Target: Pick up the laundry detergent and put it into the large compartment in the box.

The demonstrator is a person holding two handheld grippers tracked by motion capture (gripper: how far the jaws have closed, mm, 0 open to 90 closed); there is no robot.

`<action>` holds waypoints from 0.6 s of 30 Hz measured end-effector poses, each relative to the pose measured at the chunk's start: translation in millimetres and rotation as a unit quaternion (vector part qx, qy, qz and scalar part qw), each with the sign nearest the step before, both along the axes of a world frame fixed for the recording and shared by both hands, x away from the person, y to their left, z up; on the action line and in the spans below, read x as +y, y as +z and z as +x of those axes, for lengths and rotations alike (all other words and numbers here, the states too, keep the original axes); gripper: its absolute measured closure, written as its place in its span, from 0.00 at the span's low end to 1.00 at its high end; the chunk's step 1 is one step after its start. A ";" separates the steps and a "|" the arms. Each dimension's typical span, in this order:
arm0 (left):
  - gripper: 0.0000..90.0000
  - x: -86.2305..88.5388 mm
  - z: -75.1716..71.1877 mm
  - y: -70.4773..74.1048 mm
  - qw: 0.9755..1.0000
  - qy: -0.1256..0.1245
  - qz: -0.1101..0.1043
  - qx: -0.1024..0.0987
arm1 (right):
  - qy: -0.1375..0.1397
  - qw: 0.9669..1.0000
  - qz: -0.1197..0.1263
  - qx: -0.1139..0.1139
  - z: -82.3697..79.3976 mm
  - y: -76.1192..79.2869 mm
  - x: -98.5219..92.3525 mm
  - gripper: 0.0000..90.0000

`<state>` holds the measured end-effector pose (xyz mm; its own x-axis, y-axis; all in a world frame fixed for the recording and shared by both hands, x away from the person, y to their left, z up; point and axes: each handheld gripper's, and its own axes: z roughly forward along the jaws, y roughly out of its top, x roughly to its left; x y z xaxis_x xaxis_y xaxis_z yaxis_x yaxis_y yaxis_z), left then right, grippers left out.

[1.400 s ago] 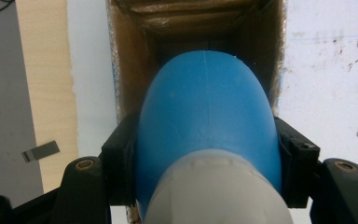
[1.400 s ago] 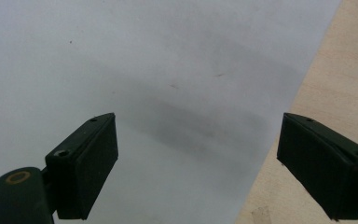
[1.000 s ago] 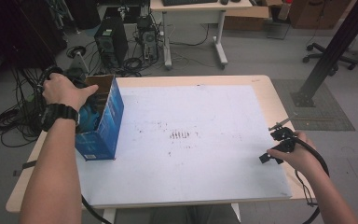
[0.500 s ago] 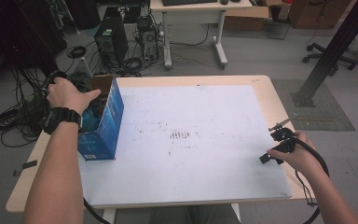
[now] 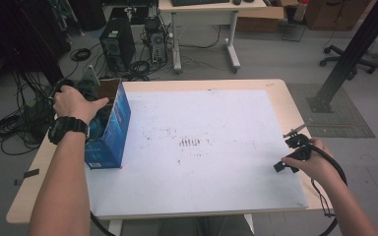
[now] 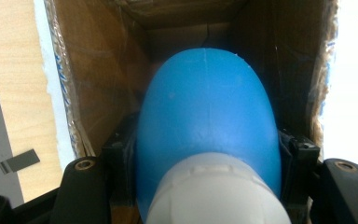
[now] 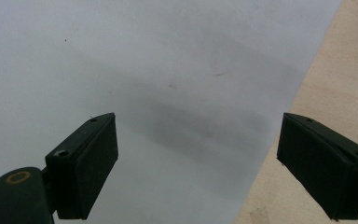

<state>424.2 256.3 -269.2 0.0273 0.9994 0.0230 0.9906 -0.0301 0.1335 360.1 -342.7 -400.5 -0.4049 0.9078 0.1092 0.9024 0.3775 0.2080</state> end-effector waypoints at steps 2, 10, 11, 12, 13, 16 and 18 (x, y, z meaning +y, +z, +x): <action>0.42 0.3 0.1 -1.2 1.000 -0.001 0.001 -0.001 | 0.001 1.000 0.000 0.001 0.3 -0.1 0.4 0.13; 0.42 0.7 0.1 -9.8 1.000 -0.003 0.003 -0.002 | 0.002 1.000 -0.001 0.002 0.9 -0.7 2.5 0.13; 0.42 0.8 0.2 -10.1 1.000 -0.003 0.003 -0.001 | 0.003 1.000 -0.002 0.002 1.0 -0.6 2.3 0.13; 0.42 0.8 0.2 -10.7 1.000 -0.003 0.002 0.002 | 0.002 1.000 -0.002 0.002 1.0 -0.4 2.3 0.13; 0.42 1.0 0.3 -10.7 1.000 -0.004 0.003 0.000 | 0.003 1.000 -0.002 0.002 1.0 -0.2 2.2 0.13; 0.42 0.7 0.5 -10.6 1.000 -0.005 0.003 0.001 | 0.002 1.000 -0.001 0.001 0.8 0.3 1.8 0.13; 0.42 0.5 0.5 -11.2 1.000 -0.005 0.004 0.002 | 0.002 1.000 -0.002 0.001 0.6 0.1 1.5 0.13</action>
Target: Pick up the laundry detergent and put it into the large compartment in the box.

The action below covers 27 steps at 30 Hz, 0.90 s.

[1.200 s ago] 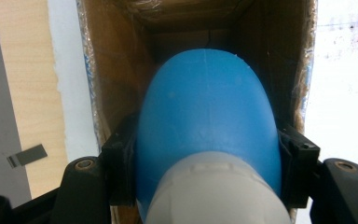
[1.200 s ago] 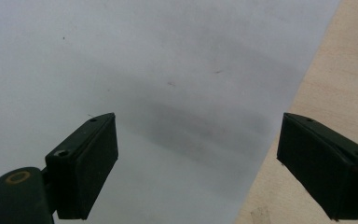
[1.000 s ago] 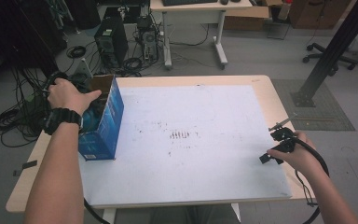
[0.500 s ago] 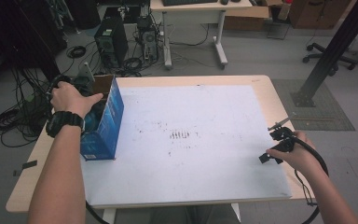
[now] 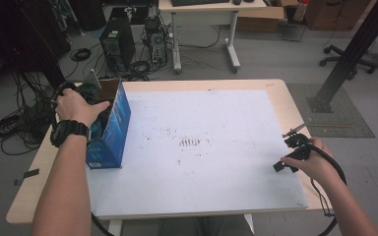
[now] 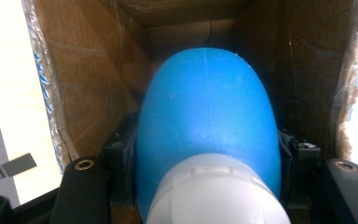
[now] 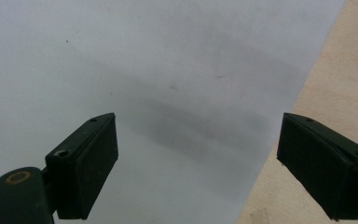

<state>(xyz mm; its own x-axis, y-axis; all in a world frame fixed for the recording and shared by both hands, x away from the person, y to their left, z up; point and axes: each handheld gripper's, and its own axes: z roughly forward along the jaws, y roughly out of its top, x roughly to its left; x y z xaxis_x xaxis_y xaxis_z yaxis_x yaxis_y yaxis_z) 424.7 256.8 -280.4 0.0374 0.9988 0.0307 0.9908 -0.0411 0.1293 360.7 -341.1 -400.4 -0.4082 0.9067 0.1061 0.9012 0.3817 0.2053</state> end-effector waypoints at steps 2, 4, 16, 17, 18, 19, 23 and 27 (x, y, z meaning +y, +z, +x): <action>0.42 -0.5 0.1 -0.5 1.000 0.000 0.001 0.000 | 0.001 1.000 0.000 0.001 -0.4 -0.8 -0.2 0.13; 0.42 -1.2 0.4 -0.7 1.000 0.000 0.002 0.000 | 0.000 1.000 0.000 0.001 -0.7 -1.5 -0.3 0.13; 0.42 -1.1 -0.1 -1.3 1.000 -0.003 0.003 0.004 | 0.000 1.000 0.001 0.004 -2.2 -5.2 -1.8 0.13; 0.42 -0.9 -0.2 -1.4 1.000 -0.003 0.003 0.004 | 0.000 1.000 0.002 0.005 -2.2 -5.4 -1.8 0.13; 0.42 -0.5 -0.3 -1.3 1.000 -0.004 0.002 0.004 | 0.001 1.000 0.002 0.005 -2.3 -5.6 -1.7 0.13; 0.42 -0.3 -0.4 -1.2 1.000 -0.004 0.003 0.004 | 0.001 1.000 0.002 0.004 -2.3 -6.0 -1.6 0.13; 0.42 0.0 -0.5 -1.4 1.000 -0.005 0.002 0.003 | 0.003 1.000 0.002 0.005 -2.4 -6.9 -1.9 0.13; 0.41 -0.1 -0.6 -1.5 1.000 -0.005 0.002 0.004 | 0.001 1.000 0.003 0.005 -2.4 -7.0 -1.4 0.13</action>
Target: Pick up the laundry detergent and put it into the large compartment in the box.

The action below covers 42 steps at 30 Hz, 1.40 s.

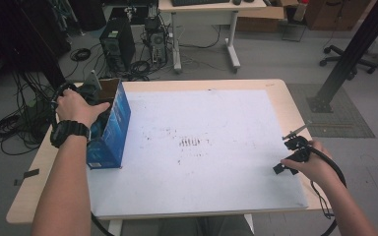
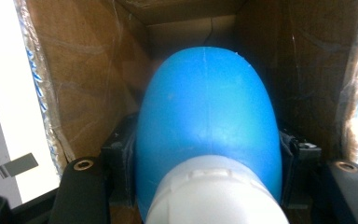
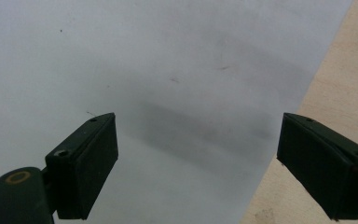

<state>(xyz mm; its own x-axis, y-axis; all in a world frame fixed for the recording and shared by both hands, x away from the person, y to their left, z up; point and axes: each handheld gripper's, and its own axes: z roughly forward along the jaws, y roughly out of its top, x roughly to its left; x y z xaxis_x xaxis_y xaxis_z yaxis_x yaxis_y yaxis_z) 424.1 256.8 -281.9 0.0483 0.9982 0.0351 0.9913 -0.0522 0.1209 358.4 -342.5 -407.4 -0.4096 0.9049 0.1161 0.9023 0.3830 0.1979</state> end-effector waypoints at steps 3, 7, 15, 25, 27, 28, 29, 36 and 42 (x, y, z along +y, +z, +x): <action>0.41 -0.4 0.2 0.0 1.000 -0.002 0.002 0.000 | -0.001 1.000 0.000 0.001 0.2 0.0 0.5 0.13; 0.40 -1.5 0.0 -0.4 1.000 -0.007 0.006 0.001 | 0.003 1.000 0.000 0.001 0.1 -1.2 0.3 0.13; 0.32 -0.8 -1.7 2.2 1.000 0.000 0.003 0.002 | 0.001 1.000 0.000 0.003 0.1 -1.8 0.1 0.13; 0.28 -1.3 -3.9 15.4 1.000 -0.001 0.007 -0.006 | 0.006 1.000 0.001 0.002 0.8 -3.3 1.6 0.14; 0.27 -1.0 -4.1 19.2 1.000 0.000 0.006 -0.011 | 0.006 1.000 0.001 0.002 0.8 -2.9 1.8 0.14; 0.26 -1.3 -4.2 21.5 1.000 0.000 0.005 -0.012 | 0.003 1.000 0.002 0.003 0.8 -2.7 2.3 0.14; 0.26 -1.5 -4.4 23.3 1.000 -0.002 0.004 -0.012 | 0.003 1.000 0.002 0.003 0.8 -2.7 2.3 0.14; 0.25 -4.8 -4.3 34.6 1.000 -0.005 0.008 -0.015 | 0.007 1.000 0.001 0.002 0.5 -2.7 2.6 0.14; 0.22 -7.2 -5.3 48.1 1.000 -0.003 0.013 -0.023 | 0.003 1.000 0.001 0.001 0.4 -1.3 0.9 0.14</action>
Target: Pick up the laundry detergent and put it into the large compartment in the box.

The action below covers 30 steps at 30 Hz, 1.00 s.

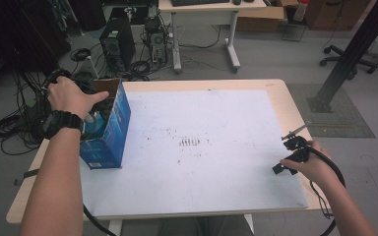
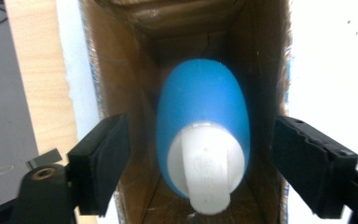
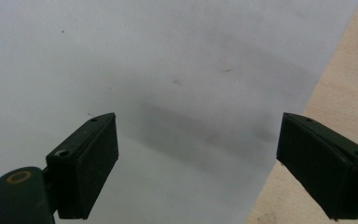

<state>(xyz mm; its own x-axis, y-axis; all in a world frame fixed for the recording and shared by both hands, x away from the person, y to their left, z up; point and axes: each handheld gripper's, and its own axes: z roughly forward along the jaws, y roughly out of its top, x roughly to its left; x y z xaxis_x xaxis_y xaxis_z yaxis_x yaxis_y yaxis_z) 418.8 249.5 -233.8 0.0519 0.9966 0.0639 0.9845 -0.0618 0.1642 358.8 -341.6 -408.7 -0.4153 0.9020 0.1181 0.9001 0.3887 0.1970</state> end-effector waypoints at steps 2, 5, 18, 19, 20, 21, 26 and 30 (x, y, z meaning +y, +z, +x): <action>0.22 -1.7 -0.2 3.8 1.000 -0.005 -0.003 0.000 | -0.001 1.000 0.001 0.000 -0.2 -0.6 0.2 0.14; 0.21 -4.5 -0.1 10.7 1.000 -0.007 0.003 -0.009 | -0.001 1.000 0.001 0.002 -0.5 -1.9 1.0 0.14; 0.19 -19.3 -2.3 37.4 0.999 -0.031 0.014 -0.033 | 0.003 1.000 0.001 -0.001 -1.1 -0.5 1.7 0.14; 0.19 -20.5 -2.4 38.9 0.999 -0.033 0.013 -0.035 | 0.001 1.000 0.001 -0.001 -1.2 -0.1 1.9 0.14; 0.18 -21.8 -2.6 40.2 0.999 -0.035 0.012 -0.037 | 0.001 1.000 0.001 -0.002 -1.3 0.2 1.9 0.14; 0.18 -23.5 -2.8 41.9 0.998 -0.039 0.013 -0.038 | 0.002 1.000 0.001 -0.003 -1.3 0.4 1.8 0.14; 0.17 -31.2 -3.2 45.5 0.998 -0.052 0.010 -0.045 | 0.003 1.000 0.001 -0.003 -1.7 0.7 1.7 0.14; 0.17 -37.9 -3.2 46.6 0.997 -0.062 0.015 -0.044 | 0.004 1.000 0.001 -0.003 -1.9 1.1 1.9 0.14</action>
